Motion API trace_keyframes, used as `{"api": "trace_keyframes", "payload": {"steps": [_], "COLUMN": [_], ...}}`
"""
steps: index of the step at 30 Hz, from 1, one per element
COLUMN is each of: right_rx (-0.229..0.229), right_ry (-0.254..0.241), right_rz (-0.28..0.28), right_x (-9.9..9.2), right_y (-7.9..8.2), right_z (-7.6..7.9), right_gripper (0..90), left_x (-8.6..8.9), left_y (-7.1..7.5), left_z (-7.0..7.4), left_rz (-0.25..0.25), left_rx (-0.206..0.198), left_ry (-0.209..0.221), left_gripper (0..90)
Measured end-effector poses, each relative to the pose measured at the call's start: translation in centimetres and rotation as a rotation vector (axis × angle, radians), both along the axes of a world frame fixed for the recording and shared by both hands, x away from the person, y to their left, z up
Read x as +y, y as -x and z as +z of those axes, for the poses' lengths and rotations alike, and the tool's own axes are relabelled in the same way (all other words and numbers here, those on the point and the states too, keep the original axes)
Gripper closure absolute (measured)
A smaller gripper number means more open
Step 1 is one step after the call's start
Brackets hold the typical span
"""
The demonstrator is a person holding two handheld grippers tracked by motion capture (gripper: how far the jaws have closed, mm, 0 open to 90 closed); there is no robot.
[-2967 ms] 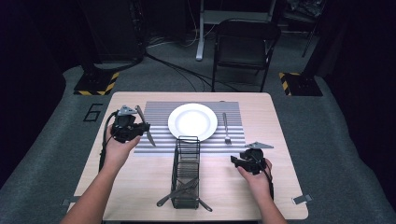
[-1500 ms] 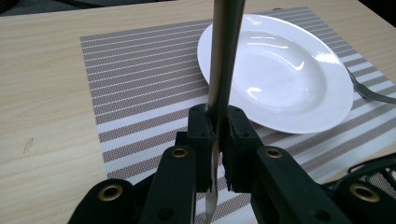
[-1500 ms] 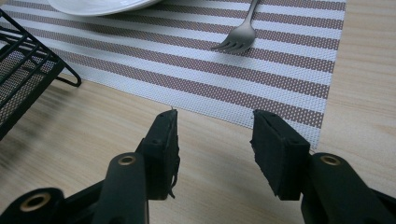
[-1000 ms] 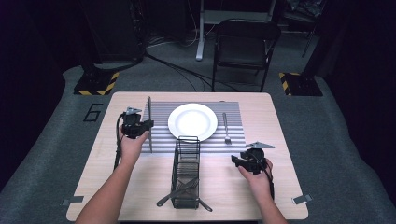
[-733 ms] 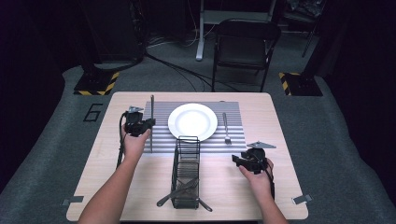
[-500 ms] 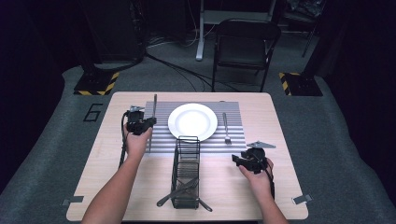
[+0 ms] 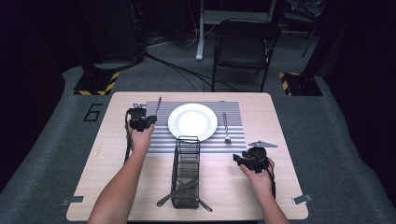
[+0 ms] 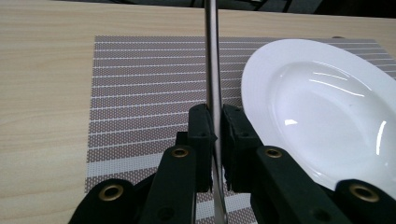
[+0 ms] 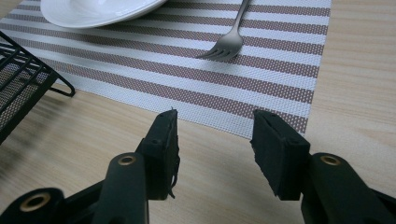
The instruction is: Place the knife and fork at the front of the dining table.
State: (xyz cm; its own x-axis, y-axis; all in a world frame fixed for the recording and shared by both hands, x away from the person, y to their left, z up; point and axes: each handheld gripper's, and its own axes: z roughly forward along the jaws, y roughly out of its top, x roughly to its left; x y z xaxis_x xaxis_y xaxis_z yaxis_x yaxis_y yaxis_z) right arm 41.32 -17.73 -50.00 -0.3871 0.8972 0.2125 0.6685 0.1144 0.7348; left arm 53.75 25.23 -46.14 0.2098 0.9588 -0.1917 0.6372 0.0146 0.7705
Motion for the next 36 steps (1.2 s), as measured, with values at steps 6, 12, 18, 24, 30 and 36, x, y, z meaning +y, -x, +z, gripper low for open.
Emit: {"api": "trace_keyframes", "payload": {"steps": [6, 12, 18, 24, 30, 36], "right_rx": [0.003, 0.002, 0.001, 0.007, 0.0, 0.002], "right_ry": [-0.003, -0.008, -0.007, -0.003, -0.002, -0.007], "right_rz": [0.001, -0.002, -0.002, 0.008, 0.011, 0.013], "right_x": [0.0, -0.2, -0.2, 0.0, 0.0, 0.2], "right_y": [0.0, 0.0, 0.0, 0.0, 0.1, 0.2], "right_z": [0.0, 0.0, 0.0, 0.0, 0.0, 0.1], "right_gripper": [50.5, 50.6, 50.6, 50.6, 50.6, 50.6], "left_x": [0.0, -0.1, -0.4, -0.6, -0.4, -0.5], "left_y": [-0.9, -1.5, -1.9, -2.3, -2.5, -2.9], "left_z": [-0.7, -1.9, -2.8, -3.4, -3.9, -4.4], "left_rz": [0.04, 0.052, 0.072, 0.087, 0.113, 0.142], "left_rx": [0.032, 0.053, 0.082, 0.087, 0.088, 0.094], "left_ry": [0.005, -0.053, -0.024, -0.015, 0.01, 0.028], "left_gripper": [82.6, 82.6, 82.6, 82.5, 82.5, 82.5]}}
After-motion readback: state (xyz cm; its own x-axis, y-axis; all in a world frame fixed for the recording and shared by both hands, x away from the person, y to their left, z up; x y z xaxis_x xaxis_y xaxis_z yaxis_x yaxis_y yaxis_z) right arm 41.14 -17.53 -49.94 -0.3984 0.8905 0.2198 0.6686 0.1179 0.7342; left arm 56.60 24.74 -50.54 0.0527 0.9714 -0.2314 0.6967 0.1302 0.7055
